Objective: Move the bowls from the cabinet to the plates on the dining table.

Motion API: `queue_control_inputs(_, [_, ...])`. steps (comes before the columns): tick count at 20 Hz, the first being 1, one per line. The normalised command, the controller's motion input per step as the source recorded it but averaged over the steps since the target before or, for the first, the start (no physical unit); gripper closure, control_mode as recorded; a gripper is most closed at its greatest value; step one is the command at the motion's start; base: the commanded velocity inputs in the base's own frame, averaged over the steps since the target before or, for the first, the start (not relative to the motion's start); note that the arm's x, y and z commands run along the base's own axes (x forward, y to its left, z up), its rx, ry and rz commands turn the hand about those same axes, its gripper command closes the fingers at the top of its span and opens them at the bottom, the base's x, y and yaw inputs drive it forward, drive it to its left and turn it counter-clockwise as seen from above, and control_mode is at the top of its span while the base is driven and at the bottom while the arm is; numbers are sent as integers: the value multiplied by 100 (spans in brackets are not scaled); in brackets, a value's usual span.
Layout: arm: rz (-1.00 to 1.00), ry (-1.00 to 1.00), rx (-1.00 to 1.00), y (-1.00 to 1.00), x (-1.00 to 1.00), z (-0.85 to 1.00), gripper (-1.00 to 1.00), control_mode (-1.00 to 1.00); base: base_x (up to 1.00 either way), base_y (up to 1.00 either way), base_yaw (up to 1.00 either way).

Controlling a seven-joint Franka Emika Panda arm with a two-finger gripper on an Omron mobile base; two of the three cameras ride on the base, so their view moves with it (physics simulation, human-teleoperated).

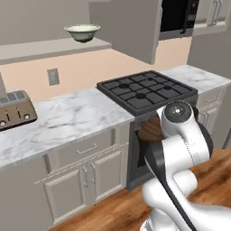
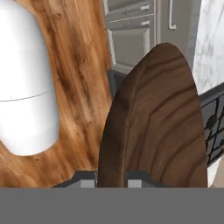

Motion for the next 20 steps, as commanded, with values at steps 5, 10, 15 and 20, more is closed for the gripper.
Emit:
queue_control_inputs(5, [0, 0, 0, 0, 0, 0, 100, 100, 0, -65, -37])
queue_control_inputs(10, [0, 0, 0, 0, 0, 0, 100, 100, 1, -66, -36])
queue_control_inputs(15, [0, 0, 0, 0, 0, 0, 100, 100, 0, -60, -38])
queue_control_inputs(20, [0, 0, 0, 0, 0, 0, 100, 100, 0, -61, -38])
